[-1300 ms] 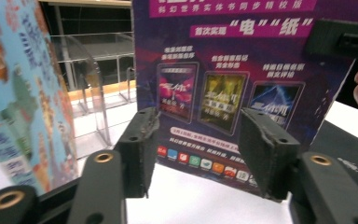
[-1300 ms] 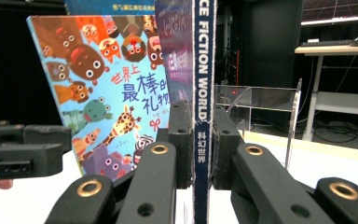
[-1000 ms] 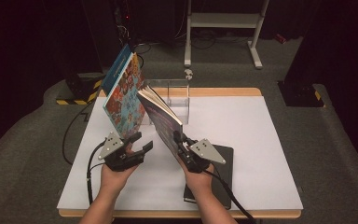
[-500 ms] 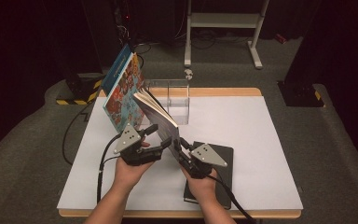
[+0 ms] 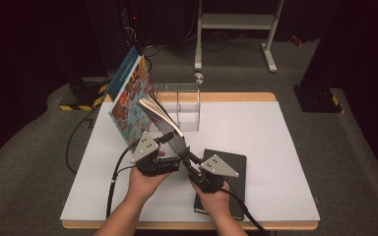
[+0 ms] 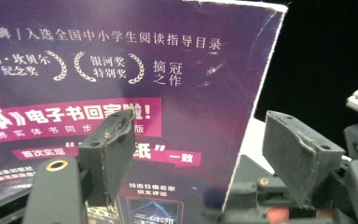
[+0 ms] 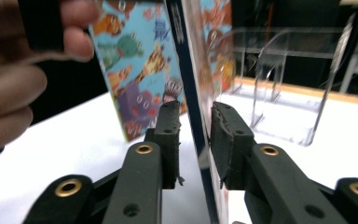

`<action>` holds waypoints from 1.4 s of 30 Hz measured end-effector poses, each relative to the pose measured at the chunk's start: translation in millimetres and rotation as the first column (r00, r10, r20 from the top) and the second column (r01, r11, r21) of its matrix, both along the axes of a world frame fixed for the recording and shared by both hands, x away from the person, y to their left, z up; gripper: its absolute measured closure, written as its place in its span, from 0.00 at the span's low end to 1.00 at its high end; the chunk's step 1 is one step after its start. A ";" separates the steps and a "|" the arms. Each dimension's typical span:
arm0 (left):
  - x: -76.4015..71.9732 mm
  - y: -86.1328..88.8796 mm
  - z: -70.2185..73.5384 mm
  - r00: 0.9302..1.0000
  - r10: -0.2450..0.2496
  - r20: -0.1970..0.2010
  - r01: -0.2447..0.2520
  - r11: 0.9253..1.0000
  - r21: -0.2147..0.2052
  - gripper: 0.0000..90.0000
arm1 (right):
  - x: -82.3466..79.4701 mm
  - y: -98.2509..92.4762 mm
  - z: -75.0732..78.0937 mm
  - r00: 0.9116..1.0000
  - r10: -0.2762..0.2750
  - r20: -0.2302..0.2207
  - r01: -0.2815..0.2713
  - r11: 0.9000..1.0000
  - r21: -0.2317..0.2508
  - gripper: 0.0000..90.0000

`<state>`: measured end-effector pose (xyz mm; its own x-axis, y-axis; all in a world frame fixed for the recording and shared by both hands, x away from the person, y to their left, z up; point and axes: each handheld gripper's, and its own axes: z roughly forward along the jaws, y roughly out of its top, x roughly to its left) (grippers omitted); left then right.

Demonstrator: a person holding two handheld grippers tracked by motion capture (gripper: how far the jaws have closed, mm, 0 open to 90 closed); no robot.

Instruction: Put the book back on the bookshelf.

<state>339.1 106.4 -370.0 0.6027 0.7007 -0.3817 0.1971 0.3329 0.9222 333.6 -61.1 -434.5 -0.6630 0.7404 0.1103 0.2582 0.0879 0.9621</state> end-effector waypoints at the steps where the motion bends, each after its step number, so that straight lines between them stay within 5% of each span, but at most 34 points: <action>1: 0.6 -1.4 -0.5 1.000 0.017 -0.006 -0.016 1.000 0.003 0.27 | 2.0 0.2 -0.6 1.000 0.003 -0.024 -0.004 1.000 -0.010 0.78; 5: 1.4 -1.6 -2.3 0.999 0.039 -0.013 -0.039 0.999 0.023 0.27 | 4.8 -1.9 -0.3 0.998 0.019 -0.055 -0.018 1.000 0.020 0.80; 26: 4.5 6.8 -6.0 0.997 0.070 -0.019 -0.069 0.997 0.034 0.29 | -1.5 9.4 1.7 0.995 0.084 -0.056 -0.082 0.996 0.045 0.79; 35: 6.3 10.1 -5.7 0.997 0.083 -0.006 -0.083 0.995 0.064 0.39 | -2.7 20.4 4.9 0.990 0.135 -0.043 -0.132 0.990 0.059 0.79; 42: 4.6 11.0 -8.6 0.997 0.076 0.001 -0.075 0.995 0.062 0.45 | -3.8 10.8 6.2 0.989 0.142 -0.050 -0.140 0.989 0.055 0.65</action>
<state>343.7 117.4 -378.6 0.5466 0.7665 -0.3371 0.1751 0.2891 0.9412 329.9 -50.3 -428.3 -0.7524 0.6324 0.1841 0.2984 0.0781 0.9512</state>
